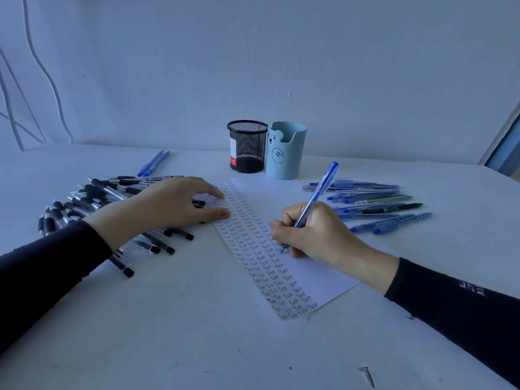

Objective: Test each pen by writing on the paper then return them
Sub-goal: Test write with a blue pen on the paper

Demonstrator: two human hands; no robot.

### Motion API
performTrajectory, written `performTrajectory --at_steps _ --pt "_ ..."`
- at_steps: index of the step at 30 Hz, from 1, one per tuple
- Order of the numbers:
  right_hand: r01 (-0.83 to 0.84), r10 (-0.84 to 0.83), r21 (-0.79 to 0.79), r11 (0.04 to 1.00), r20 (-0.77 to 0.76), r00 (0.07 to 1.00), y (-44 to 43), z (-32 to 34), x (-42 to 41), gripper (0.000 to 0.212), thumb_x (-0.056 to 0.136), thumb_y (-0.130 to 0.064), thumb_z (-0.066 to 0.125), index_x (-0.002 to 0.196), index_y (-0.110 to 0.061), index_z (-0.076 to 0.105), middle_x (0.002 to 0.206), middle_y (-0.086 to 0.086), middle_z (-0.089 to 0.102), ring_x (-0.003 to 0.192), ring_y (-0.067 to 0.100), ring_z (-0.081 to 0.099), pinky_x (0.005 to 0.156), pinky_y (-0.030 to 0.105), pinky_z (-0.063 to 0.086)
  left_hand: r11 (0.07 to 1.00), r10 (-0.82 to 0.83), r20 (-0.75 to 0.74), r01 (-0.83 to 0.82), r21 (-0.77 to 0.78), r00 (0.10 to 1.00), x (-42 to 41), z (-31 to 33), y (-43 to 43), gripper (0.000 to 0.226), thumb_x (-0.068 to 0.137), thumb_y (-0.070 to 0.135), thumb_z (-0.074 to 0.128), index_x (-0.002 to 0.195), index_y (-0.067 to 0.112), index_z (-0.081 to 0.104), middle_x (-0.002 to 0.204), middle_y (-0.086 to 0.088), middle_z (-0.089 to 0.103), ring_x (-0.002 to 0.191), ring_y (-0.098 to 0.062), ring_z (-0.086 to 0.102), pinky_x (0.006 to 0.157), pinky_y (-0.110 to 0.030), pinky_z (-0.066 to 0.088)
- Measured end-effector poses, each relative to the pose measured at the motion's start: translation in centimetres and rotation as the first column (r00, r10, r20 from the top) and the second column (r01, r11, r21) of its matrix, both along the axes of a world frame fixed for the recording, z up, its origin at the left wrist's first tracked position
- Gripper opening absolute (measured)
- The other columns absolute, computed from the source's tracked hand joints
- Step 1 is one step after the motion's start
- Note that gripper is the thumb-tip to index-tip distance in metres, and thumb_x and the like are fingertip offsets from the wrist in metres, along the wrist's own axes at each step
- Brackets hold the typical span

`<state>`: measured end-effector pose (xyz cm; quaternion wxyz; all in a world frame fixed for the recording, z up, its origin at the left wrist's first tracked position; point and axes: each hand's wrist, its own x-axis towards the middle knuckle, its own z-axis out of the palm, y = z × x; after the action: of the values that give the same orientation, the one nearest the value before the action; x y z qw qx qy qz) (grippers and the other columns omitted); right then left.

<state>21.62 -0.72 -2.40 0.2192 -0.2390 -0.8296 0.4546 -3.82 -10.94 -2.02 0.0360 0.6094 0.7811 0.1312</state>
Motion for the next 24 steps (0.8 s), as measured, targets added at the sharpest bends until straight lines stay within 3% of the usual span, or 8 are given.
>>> performTrajectory --at_steps 5,8,13,16,20,24 --pt "-0.012 0.012 0.019 1.0 0.024 1.0 -0.16 0.12 -0.01 0.045 0.089 -0.017 0.068 0.049 -0.015 0.048 0.049 0.009 0.054 0.04 0.011 0.049 0.045 0.018 0.041 1.0 0.001 -0.01 -0.002 -0.011 1.0 -0.04 0.04 -0.01 0.082 0.057 0.097 0.034 0.122 0.051 0.056 0.134 0.022 0.053 0.12 -0.005 0.051 0.103 -0.034 0.042" --pt "-0.006 0.006 0.01 1.0 0.013 1.0 -0.12 0.16 0.03 0.046 0.089 -0.016 0.068 0.048 -0.015 0.048 0.056 0.015 0.059 0.041 0.012 0.049 0.045 0.019 0.042 1.0 0.004 -0.011 -0.005 -0.016 1.0 -0.05 0.01 0.04 0.083 0.057 0.098 0.033 0.122 0.051 0.055 0.135 0.022 0.053 0.12 -0.005 0.051 0.103 -0.034 0.042" --pt "-0.006 0.006 0.017 1.0 -0.001 1.0 -0.06 0.1 0.01 0.044 0.089 -0.014 0.068 0.051 -0.013 0.047 0.054 0.01 0.056 0.041 0.012 0.048 0.045 0.019 0.042 1.0 0.004 -0.005 -0.004 -0.014 1.0 -0.08 -0.04 0.06 0.083 0.057 0.098 0.034 0.121 0.051 0.056 0.135 0.022 0.053 0.12 -0.005 0.051 0.103 -0.034 0.042" --pt "-0.015 0.015 0.013 1.0 -0.001 1.0 -0.05 0.1 0.06 0.043 0.088 -0.015 0.069 0.05 -0.014 0.048 0.057 0.02 0.057 0.041 0.012 0.049 0.046 0.018 0.042 1.0 0.009 -0.009 -0.009 -0.014 1.0 -0.06 -0.01 0.06 0.082 0.056 0.097 0.033 0.121 0.051 0.056 0.134 0.022 0.053 0.12 -0.006 0.051 0.103 -0.033 0.041" --pt "-0.016 0.016 0.0 1.0 0.0 1.0 0.02 0.2 0.14 0.041 0.088 -0.011 0.068 0.052 -0.012 0.049 0.048 -0.009 0.058 0.04 0.009 0.048 0.046 0.019 0.042 1.0 0.005 -0.003 -0.005 -0.008 1.0 -0.13 -0.14 0.11 0.083 0.056 0.098 0.033 0.12 0.051 0.056 0.133 0.023 0.053 0.119 -0.005 0.052 0.103 -0.034 0.042" --pt "-0.027 0.027 0.005 1.0 0.006 1.0 0.03 0.25 0.16 0.041 0.088 -0.009 0.068 0.052 -0.011 0.048 0.047 -0.014 0.057 0.04 0.008 0.047 0.046 0.019 0.042 1.0 0.007 -0.002 -0.007 -0.008 1.0 -0.21 -0.16 0.08 0.081 0.057 0.098 0.035 0.12 0.052 0.056 0.133 0.023 0.053 0.119 -0.005 0.051 0.104 -0.035 0.042"
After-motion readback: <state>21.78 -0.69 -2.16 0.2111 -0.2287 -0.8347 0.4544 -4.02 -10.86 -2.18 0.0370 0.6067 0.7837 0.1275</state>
